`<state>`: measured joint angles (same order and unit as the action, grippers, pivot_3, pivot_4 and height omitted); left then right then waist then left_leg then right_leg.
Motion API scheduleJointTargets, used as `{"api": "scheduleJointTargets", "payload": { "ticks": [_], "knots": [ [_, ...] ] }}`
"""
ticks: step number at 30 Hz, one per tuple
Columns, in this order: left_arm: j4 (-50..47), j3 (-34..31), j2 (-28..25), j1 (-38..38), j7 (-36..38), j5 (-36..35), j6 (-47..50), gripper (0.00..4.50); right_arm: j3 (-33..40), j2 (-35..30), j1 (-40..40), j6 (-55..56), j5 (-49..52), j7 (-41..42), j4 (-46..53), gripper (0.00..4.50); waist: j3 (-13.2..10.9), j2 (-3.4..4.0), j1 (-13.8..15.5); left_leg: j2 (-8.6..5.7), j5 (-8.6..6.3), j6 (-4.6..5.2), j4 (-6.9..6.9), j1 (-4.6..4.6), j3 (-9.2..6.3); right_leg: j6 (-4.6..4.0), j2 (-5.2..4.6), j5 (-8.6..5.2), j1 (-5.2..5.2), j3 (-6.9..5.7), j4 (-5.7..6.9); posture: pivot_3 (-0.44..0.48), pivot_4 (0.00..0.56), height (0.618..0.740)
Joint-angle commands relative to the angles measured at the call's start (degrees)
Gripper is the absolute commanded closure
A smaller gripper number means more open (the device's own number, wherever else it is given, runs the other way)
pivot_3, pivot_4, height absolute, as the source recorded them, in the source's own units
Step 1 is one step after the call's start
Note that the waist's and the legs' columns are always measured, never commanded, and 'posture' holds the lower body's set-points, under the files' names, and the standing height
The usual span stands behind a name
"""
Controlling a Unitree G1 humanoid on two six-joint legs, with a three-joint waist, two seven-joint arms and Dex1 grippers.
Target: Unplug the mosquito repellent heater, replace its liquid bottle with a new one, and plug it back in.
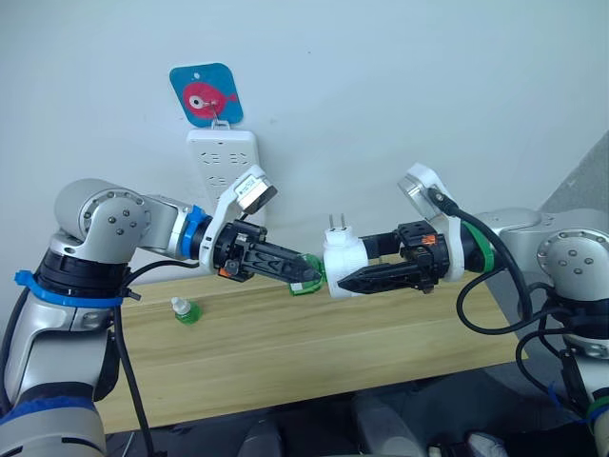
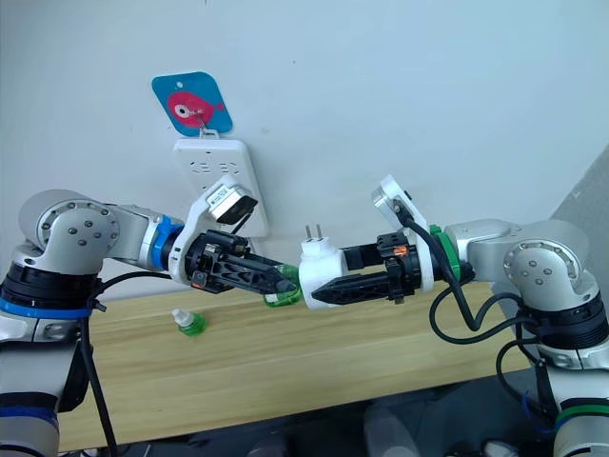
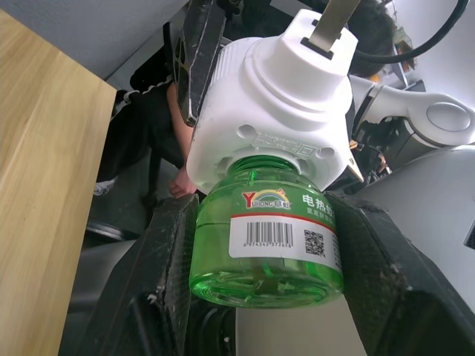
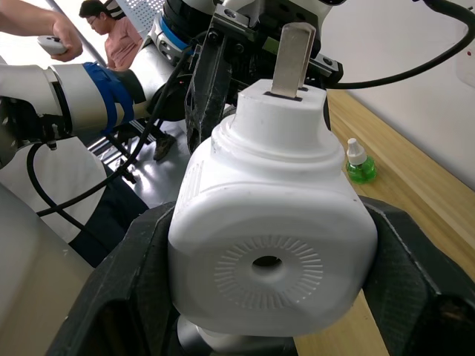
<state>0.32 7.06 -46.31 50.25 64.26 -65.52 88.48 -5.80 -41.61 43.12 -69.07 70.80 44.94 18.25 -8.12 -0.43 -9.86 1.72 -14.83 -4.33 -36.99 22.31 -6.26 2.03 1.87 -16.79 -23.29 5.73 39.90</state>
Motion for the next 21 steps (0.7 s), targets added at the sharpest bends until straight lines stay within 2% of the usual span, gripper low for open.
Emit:
{"api": "scheduleJointTargets", "payload": {
  "ticks": [1, 7, 13, 14, 18, 21],
  "knots": [
    [3.0, -4.5, -3.0, -0.7, -2.7, 2.7, 0.6, 2.17, 2.9, -2.3, 0.2, -1.2, 0.1, 2.2, 0.5, 1.47, 0.0, 0.0, 0.0, 0.0, 0.0, 0.0, 0.0, 0.0, 0.0, 0.0, 0.0, 0.0, 0.0, 0.0, 0.0, -0.169, 0.107, 0.736],
    [1.0, -6.6, -1.1, -2.4, -5.1, 3.1, -2.0, 2.17, 3.6, -1.3, 0.4, -1.6, 1.3, 0.7, -0.3, 1.47, 0.0, 0.0, 0.0, 0.0, 0.0, 0.0, 0.0, 0.0, 0.0, 0.0, -0.01, 0.0, 0.0, 0.0, 0.0, -0.165, 0.109, 0.736],
    [0.7, -8.3, -0.1, -3.3, -6.1, 3.3, -3.0, 0.19, 4.5, -0.5, 0.4, -2.8, 2.0, -0.2, -0.7, 1.47, 0.0, -0.01, 0.1, 0.0, 0.0, 0.0, 0.0, -0.02, 0.0, -0.01, -0.01, 0.0, -0.01, 0.01, 0.03, -0.164, 0.11, 0.736],
    [0.8, -8.7, 0.0, -3.4, -6.2, 3.2, -2.8, 0.0, 4.7, -0.3, 0.3, -3.1, 2.0, -0.2, -0.6, 1.47, 0.0, 0.0, 0.2, -0.01, 0.0, 0.0, 0.0, -0.02, 0.0, -0.01, -0.01, 0.0, -0.01, 0.01, 0.03, -0.164, 0.111, 0.736],
    [0.8, -10.3, 0.6, -4.1, -6.9, 4.6, -5.2, 0.0, 5.3, 0.3, 0.2, -3.8, 2.1, -0.9, -0.7, 1.47, 0.0, 0.0, 0.2, -0.01, 0.0, 0.0, 0.0, -0.01, 0.01, 0.0, -0.02, 0.0, -0.01, 0.01, 0.02, -0.166, 0.111, 0.736],
    [-1.7, -10.2, -0.6, -6.5, -5.3, 9.9, -14.9, 0.0, 5.7, 0.5, -0.1, -4.1, 1.8, -1.4, -1.1, 1.47, 0.0, 0.0, 0.1, 0.0, 0.0, 0.0, 0.0, -0.02, 0.0, 0.0, -0.02, 0.0, -0.01, 0.01, 0.03, -0.166, 0.111, 0.736]
  ]
}}
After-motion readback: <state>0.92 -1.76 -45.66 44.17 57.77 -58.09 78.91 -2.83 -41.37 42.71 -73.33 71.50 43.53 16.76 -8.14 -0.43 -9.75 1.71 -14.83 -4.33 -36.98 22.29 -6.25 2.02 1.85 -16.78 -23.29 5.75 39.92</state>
